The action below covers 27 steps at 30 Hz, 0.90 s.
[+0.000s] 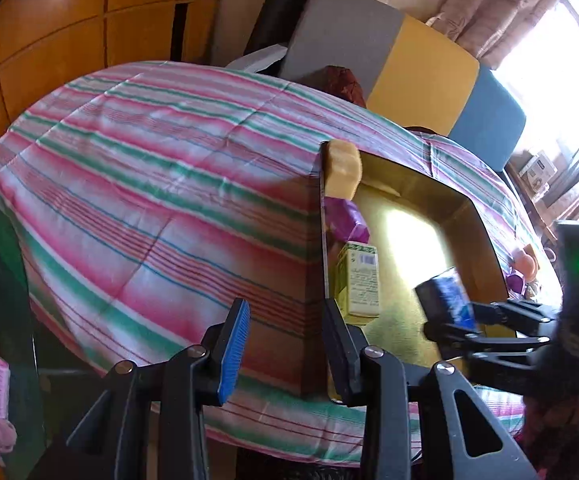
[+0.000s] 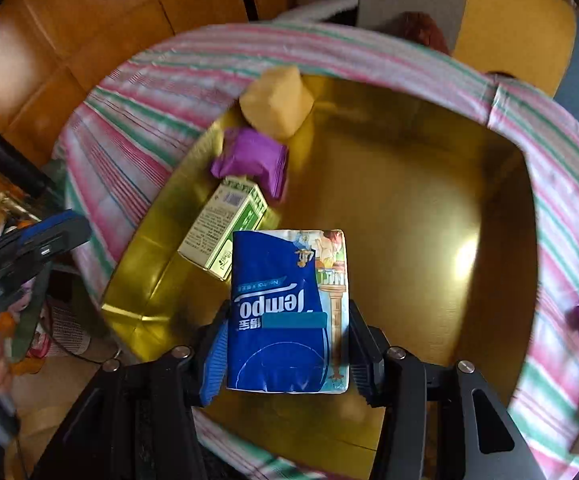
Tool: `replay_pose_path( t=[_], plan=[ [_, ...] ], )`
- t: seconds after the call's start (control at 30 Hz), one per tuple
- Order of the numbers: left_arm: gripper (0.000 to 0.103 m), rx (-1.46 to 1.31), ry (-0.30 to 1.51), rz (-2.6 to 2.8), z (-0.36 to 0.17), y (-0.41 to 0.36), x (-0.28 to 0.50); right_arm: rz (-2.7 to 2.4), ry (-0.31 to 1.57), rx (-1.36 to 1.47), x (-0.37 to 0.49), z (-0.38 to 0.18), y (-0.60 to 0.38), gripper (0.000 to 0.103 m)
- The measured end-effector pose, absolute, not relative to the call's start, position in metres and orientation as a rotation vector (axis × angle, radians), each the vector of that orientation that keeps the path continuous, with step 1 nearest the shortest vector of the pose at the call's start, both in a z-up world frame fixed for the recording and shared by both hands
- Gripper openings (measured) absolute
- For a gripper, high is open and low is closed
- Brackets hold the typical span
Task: Organize objects
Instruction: 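Carry the Tempo tissue pack into the gold tray and open the right tool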
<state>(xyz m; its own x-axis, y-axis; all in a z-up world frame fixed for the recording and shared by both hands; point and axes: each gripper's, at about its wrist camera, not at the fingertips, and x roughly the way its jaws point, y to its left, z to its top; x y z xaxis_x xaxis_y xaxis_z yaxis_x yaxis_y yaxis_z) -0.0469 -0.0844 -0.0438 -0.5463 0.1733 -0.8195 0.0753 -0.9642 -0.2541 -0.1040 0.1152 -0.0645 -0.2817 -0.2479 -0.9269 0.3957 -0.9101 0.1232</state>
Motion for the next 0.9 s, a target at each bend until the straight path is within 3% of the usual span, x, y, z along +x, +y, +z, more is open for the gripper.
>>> replay_pose_path(
  t=[0.37, 0.5, 0.63, 0.9],
  plan=[
    [0.037, -1.479, -0.477, 2.681, -0.054, -0.099, -0.043, -2.202, 0.322, 1.668, -0.105, -0.098, 0.073, 0.053],
    [0.038, -1.480, -0.481, 2.686, -0.054, -0.100, -0.043, -2.172, 0.257, 1.645, -0.103, -0.096, 0.064, 0.056],
    [0.038, -1.465, -0.443, 2.710, -0.050, -0.098, -0.042, -2.112, 0.098, 1.583, -0.102, -0.088, 0.064, 0.067],
    [0.041, -1.359, -0.284, 2.761, -0.029, -0.079, -0.034, -2.234, -0.081, 1.474, -0.088, -0.065, 0.103, 0.071]
  ],
)
